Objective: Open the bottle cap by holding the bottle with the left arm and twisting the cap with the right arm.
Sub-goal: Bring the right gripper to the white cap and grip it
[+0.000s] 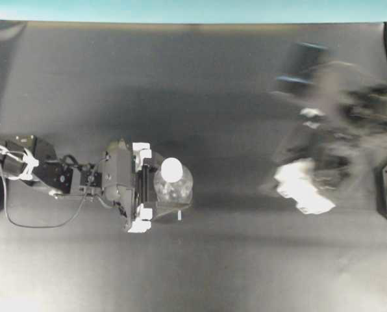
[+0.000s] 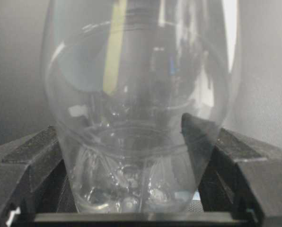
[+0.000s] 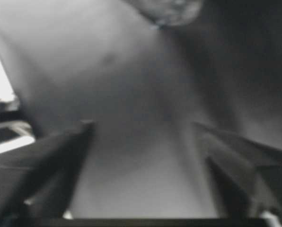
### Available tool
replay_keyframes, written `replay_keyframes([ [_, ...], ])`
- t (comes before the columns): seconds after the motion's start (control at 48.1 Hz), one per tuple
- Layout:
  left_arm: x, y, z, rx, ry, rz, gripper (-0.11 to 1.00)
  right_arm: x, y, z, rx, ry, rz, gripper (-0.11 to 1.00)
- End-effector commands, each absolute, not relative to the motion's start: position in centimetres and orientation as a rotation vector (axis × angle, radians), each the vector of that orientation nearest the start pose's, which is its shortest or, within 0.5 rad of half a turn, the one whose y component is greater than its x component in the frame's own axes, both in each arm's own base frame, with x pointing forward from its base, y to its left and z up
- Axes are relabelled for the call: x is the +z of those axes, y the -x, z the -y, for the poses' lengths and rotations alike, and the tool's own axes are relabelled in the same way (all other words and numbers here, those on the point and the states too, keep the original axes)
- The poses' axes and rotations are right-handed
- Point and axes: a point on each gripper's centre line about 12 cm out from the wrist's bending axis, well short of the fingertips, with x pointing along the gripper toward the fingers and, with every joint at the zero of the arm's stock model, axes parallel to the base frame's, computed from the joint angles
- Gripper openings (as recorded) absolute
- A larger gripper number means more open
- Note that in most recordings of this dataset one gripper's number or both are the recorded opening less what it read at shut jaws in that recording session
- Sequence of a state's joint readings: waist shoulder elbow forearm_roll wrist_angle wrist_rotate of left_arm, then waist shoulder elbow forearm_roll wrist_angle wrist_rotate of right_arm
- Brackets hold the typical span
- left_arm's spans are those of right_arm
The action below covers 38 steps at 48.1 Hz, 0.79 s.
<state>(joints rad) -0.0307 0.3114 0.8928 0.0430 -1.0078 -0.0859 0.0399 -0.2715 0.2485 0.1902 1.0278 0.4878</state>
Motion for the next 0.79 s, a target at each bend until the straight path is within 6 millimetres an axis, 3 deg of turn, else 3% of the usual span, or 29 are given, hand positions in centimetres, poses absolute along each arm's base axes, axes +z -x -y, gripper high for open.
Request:
replay_keyframes([
  [0.0,9.5,-37.5,1.7,-0.067,0.062,-0.182,0.80,35.1,-36.5,-2.5,-0.153,-0.670,-1.056,0.83],
  [0.166,9.7,-37.7,1.8,-0.067,0.065,-0.176,0.80,35.9,-41.0,-2.1,-0.227,-0.752,-1.105,0.82],
  [0.333,9.6,-37.8,1.8,-0.068,0.064,-0.190,0.80,34.8,-44.3,-1.8,-0.352,-0.871,-1.158,0.82],
  [0.499,9.4,-37.8,1.8,-0.068,0.061,-0.208,0.80,33.6,-45.8,-2.3,-0.420,-0.906,-1.182,0.82],
  [0.77,9.4,-37.8,1.7,-0.064,0.059,-0.211,0.80,32.4,-46.3,-2.6,-0.488,-0.929,-1.191,0.81],
])
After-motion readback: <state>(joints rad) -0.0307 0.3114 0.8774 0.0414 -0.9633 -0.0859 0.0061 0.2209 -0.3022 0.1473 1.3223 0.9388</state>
